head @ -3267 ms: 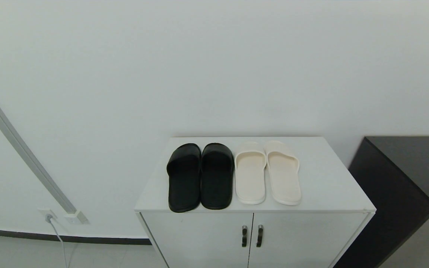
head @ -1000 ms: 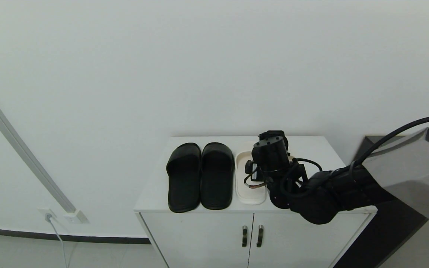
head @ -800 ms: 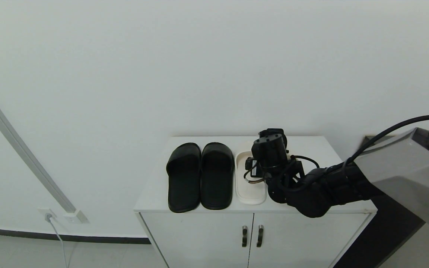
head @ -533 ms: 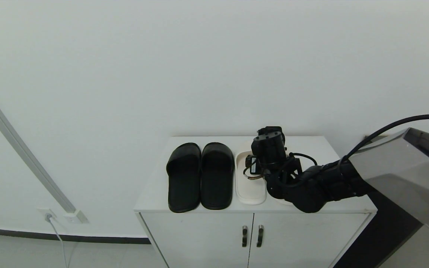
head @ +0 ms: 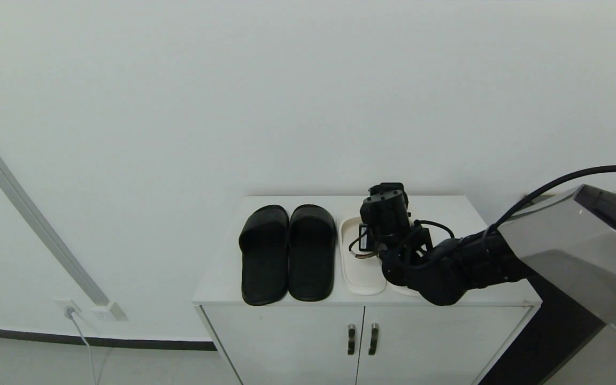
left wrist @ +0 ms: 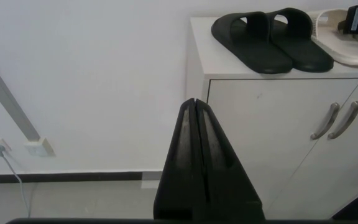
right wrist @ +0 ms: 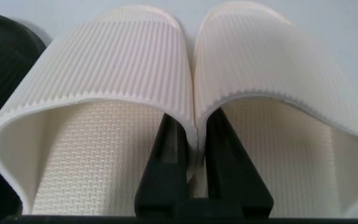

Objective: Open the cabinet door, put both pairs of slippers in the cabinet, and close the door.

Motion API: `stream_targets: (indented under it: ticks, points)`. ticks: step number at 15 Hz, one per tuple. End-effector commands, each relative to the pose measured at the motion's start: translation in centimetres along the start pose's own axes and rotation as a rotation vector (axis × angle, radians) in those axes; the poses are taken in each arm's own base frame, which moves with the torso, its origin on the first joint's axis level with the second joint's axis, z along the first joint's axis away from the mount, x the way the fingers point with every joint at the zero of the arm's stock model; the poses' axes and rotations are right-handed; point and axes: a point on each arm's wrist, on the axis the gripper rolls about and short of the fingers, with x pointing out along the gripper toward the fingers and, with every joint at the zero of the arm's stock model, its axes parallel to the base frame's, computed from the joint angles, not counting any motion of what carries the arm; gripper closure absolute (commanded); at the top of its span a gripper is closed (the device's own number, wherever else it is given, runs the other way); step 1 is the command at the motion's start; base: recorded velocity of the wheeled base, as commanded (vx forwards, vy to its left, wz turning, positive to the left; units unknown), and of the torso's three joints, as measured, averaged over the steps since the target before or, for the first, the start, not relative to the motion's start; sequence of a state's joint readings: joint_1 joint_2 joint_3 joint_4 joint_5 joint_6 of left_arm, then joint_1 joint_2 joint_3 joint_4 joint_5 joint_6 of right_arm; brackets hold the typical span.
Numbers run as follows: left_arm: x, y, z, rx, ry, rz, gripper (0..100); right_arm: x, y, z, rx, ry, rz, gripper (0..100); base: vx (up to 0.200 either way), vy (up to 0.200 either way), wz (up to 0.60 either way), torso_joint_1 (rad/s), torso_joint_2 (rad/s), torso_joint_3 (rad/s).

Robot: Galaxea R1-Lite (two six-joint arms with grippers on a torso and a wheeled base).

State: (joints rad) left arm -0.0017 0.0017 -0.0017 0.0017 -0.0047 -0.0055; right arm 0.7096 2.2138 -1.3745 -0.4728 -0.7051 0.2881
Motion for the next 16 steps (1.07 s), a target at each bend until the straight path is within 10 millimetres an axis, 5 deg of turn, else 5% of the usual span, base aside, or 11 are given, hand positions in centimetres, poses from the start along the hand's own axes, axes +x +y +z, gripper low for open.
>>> stream_targets:
  ticks: [1,2,4,7,9,12,16]
  points:
    - [0.0,0.0,0.0,-0.001,0.001,0.000,100,-1.2,-0.4,1.8,0.021,-0.031,0.012,100,0.000,0.000,0.00,0.000,0.00,0.000]
    - [0.0,0.0,0.0,-0.001,0.001,0.000,100,-1.3,-0.4,1.9,0.023,-0.033,0.013,100,0.000,0.000,0.00,0.000,0.00,0.000]
    - [0.0,0.0,0.0,-0.001,0.001,0.000,100,-6.2,-2.1,5.1,0.005,-0.075,0.161,100,0.000,0.000,0.00,0.000,0.00,0.000]
    - [0.0,0.0,0.0,0.001,0.001,-0.001,100,-12.6,-5.6,5.6,-0.103,-0.114,0.463,100,0.000,0.000,0.00,0.000,0.00,0.000]
    - [0.0,0.0,0.0,0.004,0.003,0.000,100,-15.2,-7.8,5.4,-0.151,-0.138,0.626,100,0.000,0.000,0.00,0.000,0.00,0.000]
    - [0.0,0.0,0.0,0.004,0.003,0.000,100,-17.8,-10.2,4.5,-0.189,-0.126,0.856,100,0.000,0.000,0.00,0.000,0.00,0.000]
    - [0.0,0.0,0.0,0.004,0.003,0.000,100,-17.8,-10.7,3.7,-0.208,-0.133,0.888,100,0.000,0.000,0.00,0.000,0.00,0.000]
